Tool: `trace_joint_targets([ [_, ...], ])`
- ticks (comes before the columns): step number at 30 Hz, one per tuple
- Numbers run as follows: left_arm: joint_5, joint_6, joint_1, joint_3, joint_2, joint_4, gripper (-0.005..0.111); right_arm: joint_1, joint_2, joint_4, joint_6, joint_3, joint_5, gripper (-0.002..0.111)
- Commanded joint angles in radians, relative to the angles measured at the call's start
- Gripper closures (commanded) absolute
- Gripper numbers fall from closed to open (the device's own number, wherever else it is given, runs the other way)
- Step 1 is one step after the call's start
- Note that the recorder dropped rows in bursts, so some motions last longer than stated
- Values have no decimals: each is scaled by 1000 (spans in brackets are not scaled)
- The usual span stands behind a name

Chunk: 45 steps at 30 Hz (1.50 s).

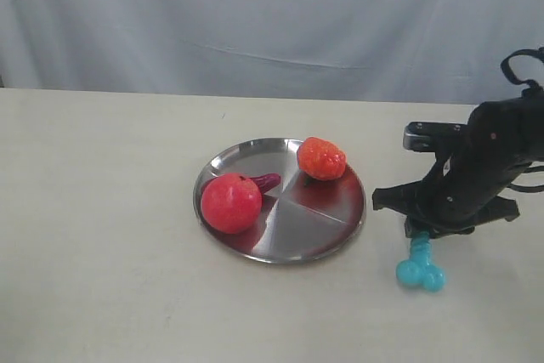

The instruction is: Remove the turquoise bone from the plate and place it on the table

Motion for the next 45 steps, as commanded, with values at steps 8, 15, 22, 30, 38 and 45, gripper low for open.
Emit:
trace_joint_targets([
  [8, -5, -4, 4, 3, -1, -3, 107, -7, 32, 4, -112, -6, -108, 86],
  [15, -5, -4, 4, 3, -1, -3, 107, -7, 32, 6, -105, -6, -111, 37],
  [22, -5, -4, 4, 3, -1, -3, 107, -5, 6, 8, -92, -6, -93, 63],
  [30, -5, -4, 4, 3, -1, -3, 107, 32, -146, 5, -127, -6, -34, 88],
  [38, -5, -4, 4, 3, -1, -3, 107, 165, -369, -41, -141, 1, -71, 109],
  [45, -5, -4, 4, 3, -1, -3, 107, 272, -540, -336, 123, 1, -1, 109],
])
